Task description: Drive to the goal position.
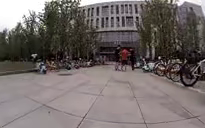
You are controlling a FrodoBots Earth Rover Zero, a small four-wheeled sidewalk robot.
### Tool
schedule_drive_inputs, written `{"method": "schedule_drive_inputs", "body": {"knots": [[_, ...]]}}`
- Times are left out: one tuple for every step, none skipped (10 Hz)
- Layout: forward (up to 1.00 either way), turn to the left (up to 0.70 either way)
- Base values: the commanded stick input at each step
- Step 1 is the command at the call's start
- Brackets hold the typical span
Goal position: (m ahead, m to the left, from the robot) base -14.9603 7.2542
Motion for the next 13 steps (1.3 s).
{"method": "schedule_drive_inputs", "body": {"knots": [[0.00, 0.70], [0.00, 0.70], [0.00, 0.70], [0.00, 0.70], [0.00, 0.70], [0.00, 0.70], [0.00, 0.70], [0.00, 0.70], [0.00, 0.70], [0.00, 0.70], [0.00, 0.70], [0.00, 0.70], [0.00, 0.70]]}}
